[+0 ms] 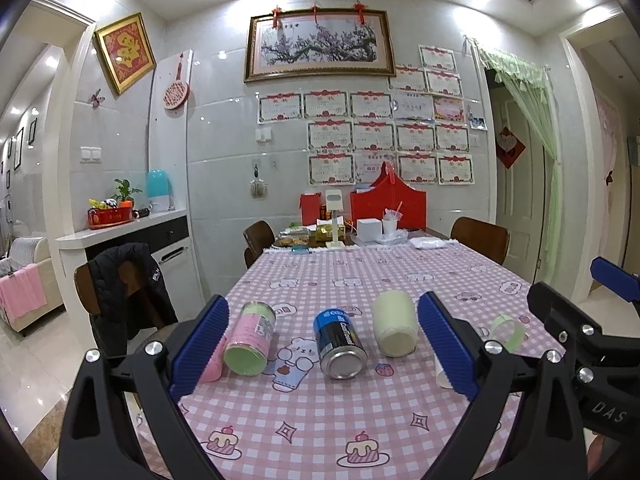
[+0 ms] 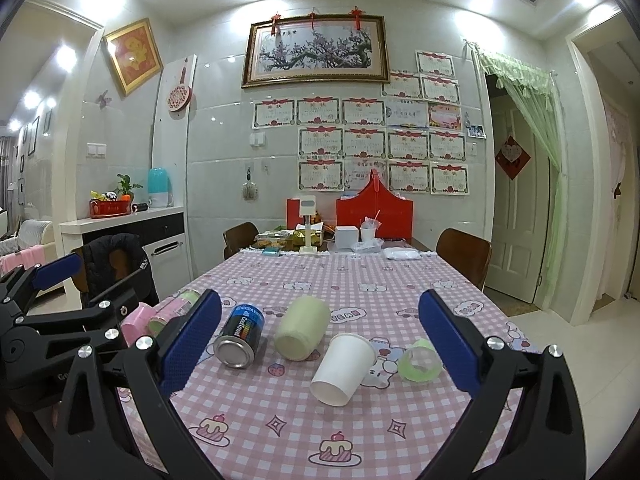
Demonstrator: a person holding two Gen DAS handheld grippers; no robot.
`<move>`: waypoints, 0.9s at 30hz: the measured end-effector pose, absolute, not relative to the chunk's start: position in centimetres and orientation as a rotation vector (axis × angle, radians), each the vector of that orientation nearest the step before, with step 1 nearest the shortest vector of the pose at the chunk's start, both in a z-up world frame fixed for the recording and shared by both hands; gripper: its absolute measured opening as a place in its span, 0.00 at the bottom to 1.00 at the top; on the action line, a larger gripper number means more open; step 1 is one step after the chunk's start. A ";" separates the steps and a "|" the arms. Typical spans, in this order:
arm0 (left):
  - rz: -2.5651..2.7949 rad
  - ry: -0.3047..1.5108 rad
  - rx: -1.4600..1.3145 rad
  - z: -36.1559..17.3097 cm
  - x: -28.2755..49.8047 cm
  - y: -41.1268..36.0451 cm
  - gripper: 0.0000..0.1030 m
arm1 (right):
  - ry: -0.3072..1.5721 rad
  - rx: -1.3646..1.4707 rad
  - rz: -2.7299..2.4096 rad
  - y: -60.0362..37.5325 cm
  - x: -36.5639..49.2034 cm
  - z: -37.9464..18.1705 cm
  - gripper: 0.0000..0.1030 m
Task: Flip cup upside down
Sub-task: 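Move the right tool down to the white paper cup and close around it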
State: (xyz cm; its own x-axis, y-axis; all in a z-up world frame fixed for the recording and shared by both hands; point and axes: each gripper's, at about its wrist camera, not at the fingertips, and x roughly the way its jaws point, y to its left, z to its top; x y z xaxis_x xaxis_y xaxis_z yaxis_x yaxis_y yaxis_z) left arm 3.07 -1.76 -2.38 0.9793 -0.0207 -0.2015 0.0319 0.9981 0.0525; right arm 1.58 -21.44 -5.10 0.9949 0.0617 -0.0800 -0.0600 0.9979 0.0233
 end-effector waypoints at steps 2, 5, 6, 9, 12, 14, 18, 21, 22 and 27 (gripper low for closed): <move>-0.042 0.216 0.053 -2.7 3.6 -1.9 0.91 | 0.096 0.020 0.052 -21.8 2.0 -5.4 0.93; -0.063 0.253 0.047 -3.4 4.8 -2.3 0.91 | 0.110 0.028 0.028 -22.7 2.6 -5.7 0.92; -0.070 0.266 0.045 -3.7 5.2 -2.5 0.91 | 0.113 0.034 0.020 -23.1 2.7 -5.8 0.92; -0.092 0.312 0.040 -4.6 6.5 -3.0 0.91 | 0.123 0.057 -0.005 -24.5 3.1 -6.4 0.92; -0.112 0.358 0.045 -5.5 7.9 -3.9 0.91 | 0.148 0.077 -0.020 -25.7 3.9 -7.2 0.92; -0.131 0.380 0.045 -6.3 8.8 -4.7 0.91 | 0.163 0.087 -0.028 -26.3 4.4 -7.7 0.92; -0.195 0.435 0.054 -8.0 10.8 -6.7 0.91 | 0.193 0.103 -0.050 -27.7 5.4 -8.8 0.92; -0.229 0.479 0.075 -9.6 12.6 -8.8 0.91 | 0.215 0.123 -0.069 -28.9 6.1 -9.5 0.92; -0.242 0.498 0.086 -10.3 13.4 -9.6 0.91 | 0.226 0.133 -0.076 -29.4 6.5 -9.8 0.92; -0.278 0.569 0.104 -12.7 16.1 -12.4 0.91 | 0.298 0.161 -0.092 -30.6 8.6 -11.8 0.93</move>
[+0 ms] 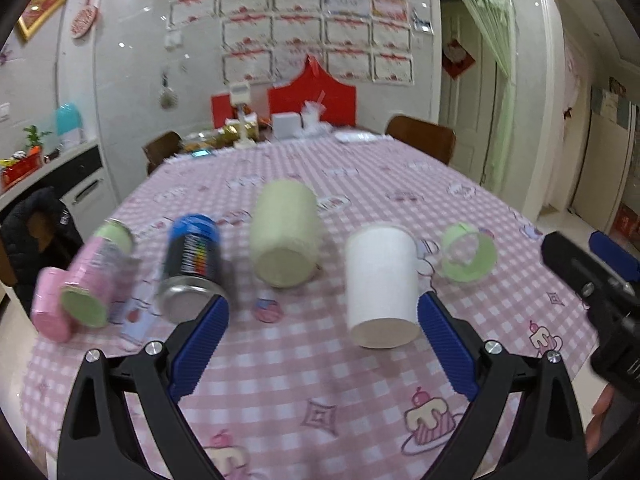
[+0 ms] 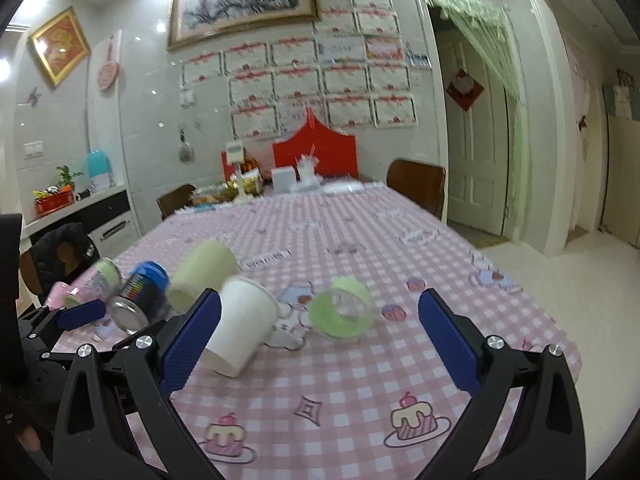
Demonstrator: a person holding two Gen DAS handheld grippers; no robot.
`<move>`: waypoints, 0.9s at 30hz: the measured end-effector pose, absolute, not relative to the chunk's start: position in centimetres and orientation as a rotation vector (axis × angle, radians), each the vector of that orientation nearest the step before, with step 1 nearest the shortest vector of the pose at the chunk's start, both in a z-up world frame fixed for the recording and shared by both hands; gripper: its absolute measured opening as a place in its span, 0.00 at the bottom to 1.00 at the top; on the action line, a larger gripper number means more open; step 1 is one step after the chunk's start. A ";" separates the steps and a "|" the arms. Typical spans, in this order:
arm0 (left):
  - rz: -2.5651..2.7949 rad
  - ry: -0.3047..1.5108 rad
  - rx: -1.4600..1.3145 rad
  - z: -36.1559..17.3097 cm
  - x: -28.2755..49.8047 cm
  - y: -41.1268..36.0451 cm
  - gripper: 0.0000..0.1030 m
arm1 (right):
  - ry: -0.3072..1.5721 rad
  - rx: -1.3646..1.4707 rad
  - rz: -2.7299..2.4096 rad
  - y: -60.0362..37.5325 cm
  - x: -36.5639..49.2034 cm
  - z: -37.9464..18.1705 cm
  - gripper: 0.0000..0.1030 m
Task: Flip cup upside down
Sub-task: 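Move the right tool down to the white paper cup and close around it, then lift the white paper cup with the right tool and rotate it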
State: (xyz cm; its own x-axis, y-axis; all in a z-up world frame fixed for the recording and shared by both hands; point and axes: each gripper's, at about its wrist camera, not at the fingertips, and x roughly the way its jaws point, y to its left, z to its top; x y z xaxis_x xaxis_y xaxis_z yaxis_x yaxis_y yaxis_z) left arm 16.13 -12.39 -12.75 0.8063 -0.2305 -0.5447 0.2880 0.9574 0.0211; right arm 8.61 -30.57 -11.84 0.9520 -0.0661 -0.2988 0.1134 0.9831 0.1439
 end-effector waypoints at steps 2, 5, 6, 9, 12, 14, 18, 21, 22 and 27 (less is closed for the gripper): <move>-0.285 0.588 0.120 -13.7 17.0 -13.4 0.91 | 0.330 0.177 -0.078 -30.9 9.6 -12.7 0.93; -0.286 0.616 0.128 -14.5 18.1 -14.3 0.91 | 0.357 0.189 -0.065 -31.1 10.8 -13.4 0.93; -0.285 0.624 0.128 -14.8 18.4 -14.6 0.91 | 0.363 0.190 -0.063 -31.1 11.1 -13.5 0.93; -0.287 0.648 0.130 -15.5 19.5 -15.3 0.91 | 0.372 0.197 -0.057 -31.5 11.8 -13.9 0.93; -0.292 0.668 0.141 -16.0 20.2 -15.7 0.91 | 0.385 0.204 -0.045 -31.6 12.5 -14.1 0.93; -0.297 0.682 0.148 -16.3 20.6 -16.2 0.91 | 0.397 0.209 -0.028 -31.5 12.9 -14.3 0.93; -0.314 0.732 0.141 -16.8 21.4 -16.7 0.64 | 0.416 0.216 -0.010 -31.1 13.4 -14.4 0.92; -0.321 0.752 0.128 -17.0 21.8 -16.6 0.56 | 0.425 0.219 -0.005 -31.1 13.6 -14.3 0.92; -0.319 0.753 0.124 -17.0 21.7 -16.5 0.56 | 0.425 0.214 -0.007 -31.1 13.5 -14.2 0.92; -0.324 0.754 0.115 -16.9 20.9 -15.9 0.56 | 0.432 0.199 -0.004 -30.6 13.3 -14.0 0.92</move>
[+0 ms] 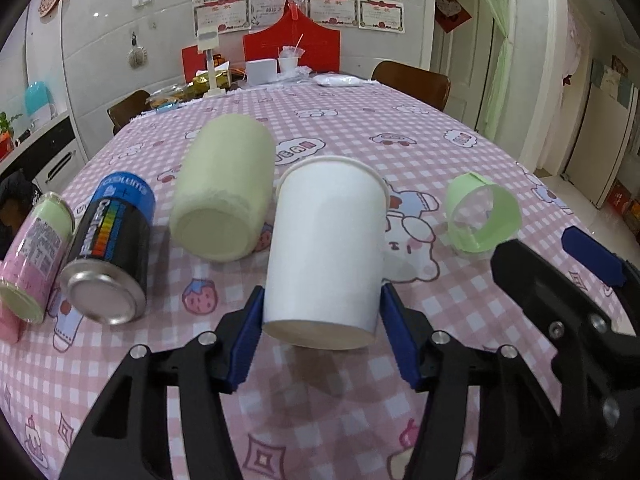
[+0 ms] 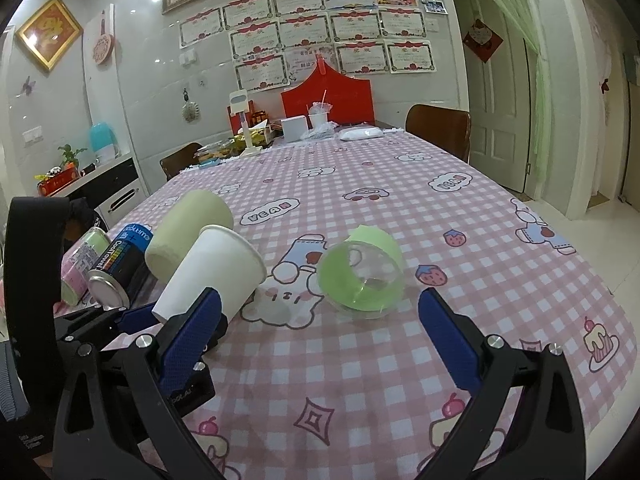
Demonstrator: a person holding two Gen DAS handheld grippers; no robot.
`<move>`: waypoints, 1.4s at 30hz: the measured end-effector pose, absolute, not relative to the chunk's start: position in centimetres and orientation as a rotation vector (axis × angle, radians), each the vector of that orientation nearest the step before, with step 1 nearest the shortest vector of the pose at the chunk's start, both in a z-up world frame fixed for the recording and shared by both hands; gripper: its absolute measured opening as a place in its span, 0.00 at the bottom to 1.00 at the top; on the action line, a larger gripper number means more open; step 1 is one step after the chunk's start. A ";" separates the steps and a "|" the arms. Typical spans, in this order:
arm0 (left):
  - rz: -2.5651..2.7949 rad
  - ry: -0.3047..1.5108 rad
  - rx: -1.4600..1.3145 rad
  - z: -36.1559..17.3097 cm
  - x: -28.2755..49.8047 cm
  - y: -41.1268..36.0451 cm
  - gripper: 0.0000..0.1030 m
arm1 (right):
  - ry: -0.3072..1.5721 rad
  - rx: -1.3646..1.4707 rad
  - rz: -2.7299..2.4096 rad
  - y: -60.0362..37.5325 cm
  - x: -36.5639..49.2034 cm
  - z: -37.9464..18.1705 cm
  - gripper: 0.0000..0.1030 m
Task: Flip cup upside down
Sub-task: 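Lift the white paper cup with the right tool and rotate it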
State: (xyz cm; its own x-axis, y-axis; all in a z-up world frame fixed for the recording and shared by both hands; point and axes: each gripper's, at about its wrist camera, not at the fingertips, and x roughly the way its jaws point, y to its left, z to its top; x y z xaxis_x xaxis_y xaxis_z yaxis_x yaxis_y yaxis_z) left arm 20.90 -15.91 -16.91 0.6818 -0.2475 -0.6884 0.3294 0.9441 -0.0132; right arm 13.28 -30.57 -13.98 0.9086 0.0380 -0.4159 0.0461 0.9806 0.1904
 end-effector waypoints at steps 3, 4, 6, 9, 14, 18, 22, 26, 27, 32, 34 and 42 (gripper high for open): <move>-0.319 0.745 0.101 -16.7 19.8 -14.9 0.56 | 0.443 0.199 0.017 -29.9 13.2 -13.9 0.92; -0.320 0.742 0.096 -16.7 19.5 -14.6 0.56 | 0.446 0.202 0.028 -29.7 13.2 -13.9 0.92; -0.315 0.744 0.079 -16.6 18.6 -13.8 0.56 | 0.459 0.206 0.050 -29.1 13.2 -14.0 0.93; -0.293 0.741 0.082 -16.5 17.2 -12.6 0.56 | 0.484 0.207 0.102 -27.8 13.2 -14.0 0.93; -0.282 0.741 0.061 -16.4 14.9 -10.5 0.56 | 0.521 0.212 0.160 -25.5 13.1 -13.7 0.93; -0.279 0.737 0.031 -16.2 13.8 -8.9 0.56 | 0.542 0.208 0.201 -23.7 12.8 -13.4 0.93; -0.334 0.745 -0.032 -16.3 13.3 -7.5 0.56 | 0.575 0.222 0.198 -22.7 12.8 -13.4 0.93; -0.324 0.728 -0.040 -16.1 13.0 -6.8 0.68 | 0.592 0.254 0.218 -22.4 12.7 -13.2 0.93; -0.334 0.724 -0.051 -15.9 12.9 -6.5 0.70 | 0.592 0.263 0.223 -22.4 12.6 -12.9 0.93; -0.361 0.711 -0.062 -15.1 12.3 -4.9 0.71 | 0.610 0.300 0.242 -21.9 12.7 -12.3 0.93; -0.350 0.700 -0.065 -14.7 12.1 -3.8 0.71 | 0.634 0.327 0.261 -21.6 13.1 -12.4 0.93; -0.215 0.688 -0.202 -14.3 13.8 2.6 0.75 | 0.733 0.381 0.233 -20.0 15.1 -13.6 0.92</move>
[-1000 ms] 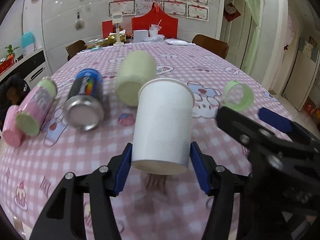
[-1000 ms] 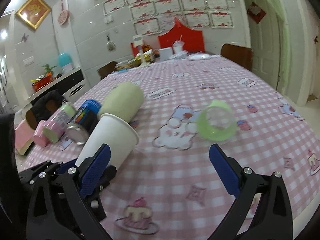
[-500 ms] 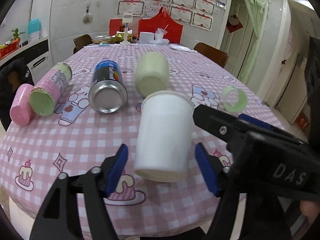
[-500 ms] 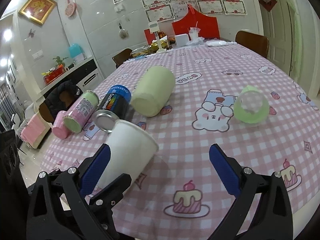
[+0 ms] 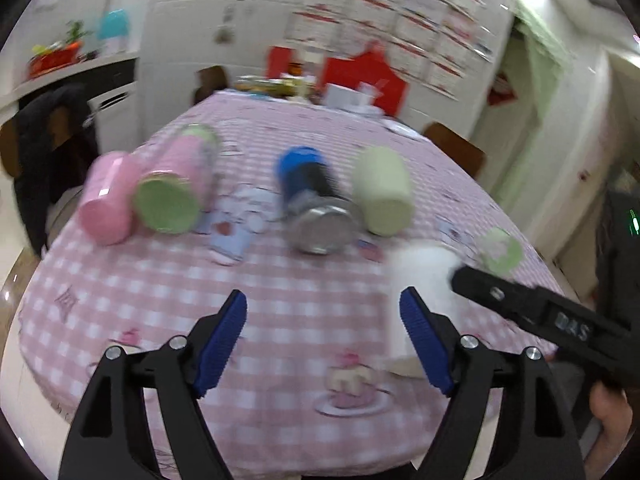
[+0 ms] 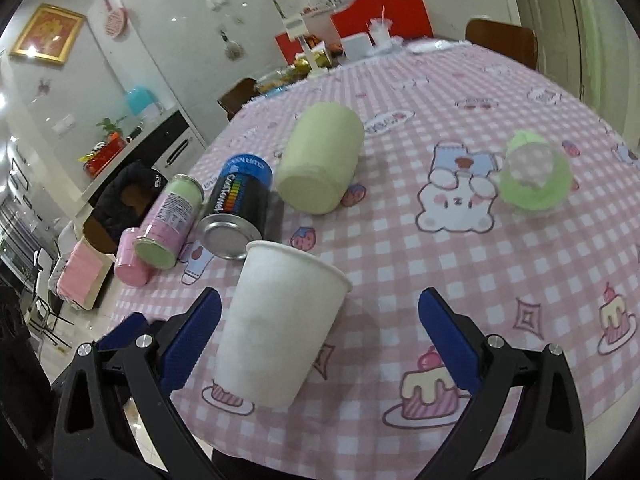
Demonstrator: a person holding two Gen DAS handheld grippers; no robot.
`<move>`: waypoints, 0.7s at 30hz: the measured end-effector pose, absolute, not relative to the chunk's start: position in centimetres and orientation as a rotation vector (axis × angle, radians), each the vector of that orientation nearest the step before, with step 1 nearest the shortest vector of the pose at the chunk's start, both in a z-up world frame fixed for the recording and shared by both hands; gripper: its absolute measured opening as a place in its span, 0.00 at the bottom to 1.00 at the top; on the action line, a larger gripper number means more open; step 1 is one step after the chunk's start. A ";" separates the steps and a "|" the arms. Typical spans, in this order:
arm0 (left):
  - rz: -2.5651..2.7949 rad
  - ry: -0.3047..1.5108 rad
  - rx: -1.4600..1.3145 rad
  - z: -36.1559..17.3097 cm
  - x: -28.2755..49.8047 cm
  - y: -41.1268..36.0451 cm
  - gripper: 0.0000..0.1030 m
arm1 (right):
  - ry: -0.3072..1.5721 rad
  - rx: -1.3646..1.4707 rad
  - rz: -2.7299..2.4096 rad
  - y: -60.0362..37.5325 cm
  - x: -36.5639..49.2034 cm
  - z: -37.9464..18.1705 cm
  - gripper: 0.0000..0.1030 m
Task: Flip cup upside down
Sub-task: 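Lift the white paper cup with the right tool and rotate it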
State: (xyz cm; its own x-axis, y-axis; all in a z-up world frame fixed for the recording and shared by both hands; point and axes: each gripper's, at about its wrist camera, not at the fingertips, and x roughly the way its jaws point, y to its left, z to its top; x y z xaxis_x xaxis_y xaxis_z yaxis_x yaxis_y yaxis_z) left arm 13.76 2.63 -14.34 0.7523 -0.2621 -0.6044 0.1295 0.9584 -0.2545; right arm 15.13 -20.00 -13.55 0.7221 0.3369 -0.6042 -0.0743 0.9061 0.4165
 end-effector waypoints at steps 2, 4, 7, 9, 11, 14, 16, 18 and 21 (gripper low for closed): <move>-0.158 0.679 -0.188 -14.3 14.2 3.4 0.75 | 0.747 0.384 0.238 -19.6 15.6 -13.7 0.92; -0.118 0.682 -0.169 -14.4 14.7 3.8 0.75 | 0.756 0.368 0.228 -18.9 16.3 -13.9 0.92; -0.124 0.692 -0.171 -14.6 15.6 4.1 0.75 | 0.787 0.367 0.235 -18.3 17.5 -14.4 0.92; -0.131 0.703 -0.162 -15.1 16.3 4.3 0.75 | 0.803 0.369 0.239 -18.0 18.0 -14.6 0.92; -0.141 0.709 -0.156 -15.5 16.7 4.2 0.75 | 0.815 0.369 0.240 -18.0 18.6 -14.9 0.92; -0.152 0.717 -0.160 -15.9 17.0 4.1 0.75 | 0.827 0.368 0.252 -18.1 19.0 -15.0 0.83; -0.157 0.714 -0.160 -15.9 17.1 4.0 0.75 | 0.825 0.350 0.247 -18.2 19.2 -14.9 0.76; -0.160 0.712 -0.160 -16.0 17.3 3.8 0.75 | 0.817 0.324 0.252 -18.3 19.2 -14.6 0.72; -0.166 0.706 -0.162 -15.6 17.2 3.5 0.75 | 0.790 0.280 0.243 -18.4 18.9 -13.9 0.71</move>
State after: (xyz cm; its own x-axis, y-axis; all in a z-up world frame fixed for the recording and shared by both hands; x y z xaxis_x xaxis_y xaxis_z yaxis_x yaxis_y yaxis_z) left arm 17.15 3.54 -15.62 0.7489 -0.2054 -0.6301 0.0964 0.9744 -0.2030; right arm 18.90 -18.40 -13.90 0.6795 0.3172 -0.6616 -0.1099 0.9355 0.3358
